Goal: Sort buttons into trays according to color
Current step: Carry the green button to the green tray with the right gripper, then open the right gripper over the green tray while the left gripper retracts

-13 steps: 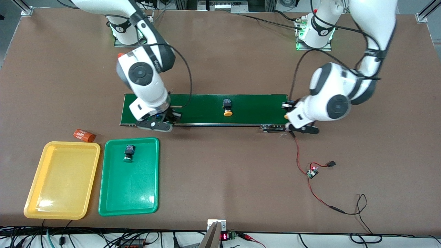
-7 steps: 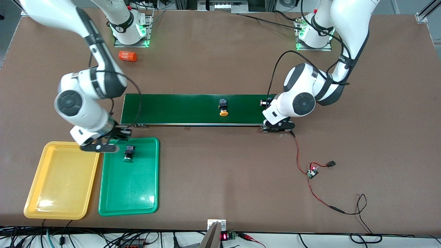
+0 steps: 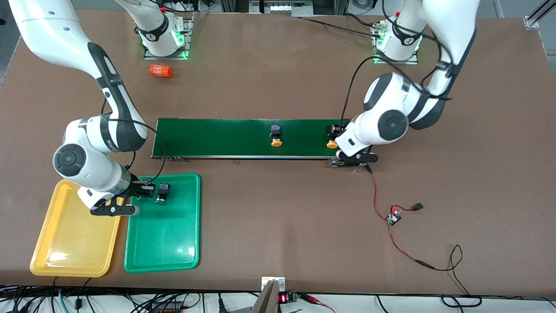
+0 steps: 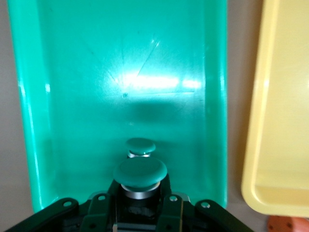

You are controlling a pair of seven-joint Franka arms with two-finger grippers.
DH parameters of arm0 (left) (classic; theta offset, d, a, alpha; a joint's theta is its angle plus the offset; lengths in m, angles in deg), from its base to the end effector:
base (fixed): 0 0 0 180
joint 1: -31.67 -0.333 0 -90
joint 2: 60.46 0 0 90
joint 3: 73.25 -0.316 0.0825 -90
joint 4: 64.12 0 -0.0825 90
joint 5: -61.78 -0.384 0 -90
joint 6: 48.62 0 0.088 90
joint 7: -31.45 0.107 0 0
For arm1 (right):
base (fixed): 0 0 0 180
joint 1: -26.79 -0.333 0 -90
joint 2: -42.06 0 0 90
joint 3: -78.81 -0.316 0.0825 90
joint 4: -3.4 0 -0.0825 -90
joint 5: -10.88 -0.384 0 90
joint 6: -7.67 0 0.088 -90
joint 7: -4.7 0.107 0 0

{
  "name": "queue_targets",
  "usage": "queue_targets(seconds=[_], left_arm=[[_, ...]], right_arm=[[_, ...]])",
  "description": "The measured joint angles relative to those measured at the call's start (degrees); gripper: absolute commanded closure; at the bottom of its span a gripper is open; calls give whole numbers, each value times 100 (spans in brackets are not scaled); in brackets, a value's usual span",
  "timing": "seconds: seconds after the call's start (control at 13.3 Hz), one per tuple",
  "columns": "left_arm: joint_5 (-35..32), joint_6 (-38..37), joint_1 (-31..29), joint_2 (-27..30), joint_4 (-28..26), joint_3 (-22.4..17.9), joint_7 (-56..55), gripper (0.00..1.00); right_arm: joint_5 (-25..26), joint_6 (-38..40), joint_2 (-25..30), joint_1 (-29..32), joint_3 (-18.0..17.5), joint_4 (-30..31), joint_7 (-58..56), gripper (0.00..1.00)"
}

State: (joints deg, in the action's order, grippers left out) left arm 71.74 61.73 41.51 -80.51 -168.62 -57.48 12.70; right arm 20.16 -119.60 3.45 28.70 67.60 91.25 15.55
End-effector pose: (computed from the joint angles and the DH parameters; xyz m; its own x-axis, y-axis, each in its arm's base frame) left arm 0.5480 -0.2651 0.3358 0.9507 -0.0557 -0.3050 -0.0116 -0.9895 0.1444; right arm 0.7044 0.0880 0.2677 0.9992 0.0259 0.0302 0.0258 -0.9997 0.0043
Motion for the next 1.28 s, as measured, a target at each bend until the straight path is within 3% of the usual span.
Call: queue_targets(seconds=[0.23,0.45,0.6,0.83,0.9,1.28], left_arm=[[-82,-595,-308,1079,77,-289,102,0],[-834,-951,-570,1767,85,-915,916,0],[-886,-1477,-598,1921,355,-1347,1260,0],[-890,-1828,-574,1892,1040,-1825,1378,0],[-890,-1872,-571,1890,1127,-1954,1483,0],[-912,-1948,-372,1888,1216,-2032,1580,0]], right_arm=[[-4,-134,-473,-85,-39,-107,16,100],[-35,-218,-561,-280,-72,-203,218,99],[-66,-217,-561,-365,-73,-234,279,81],[-124,-215,-562,-371,-71,-235,282,8],[-129,-215,-562,-372,-71,-235,284,0],[-130,-210,-532,-387,-71,-247,286,0]])
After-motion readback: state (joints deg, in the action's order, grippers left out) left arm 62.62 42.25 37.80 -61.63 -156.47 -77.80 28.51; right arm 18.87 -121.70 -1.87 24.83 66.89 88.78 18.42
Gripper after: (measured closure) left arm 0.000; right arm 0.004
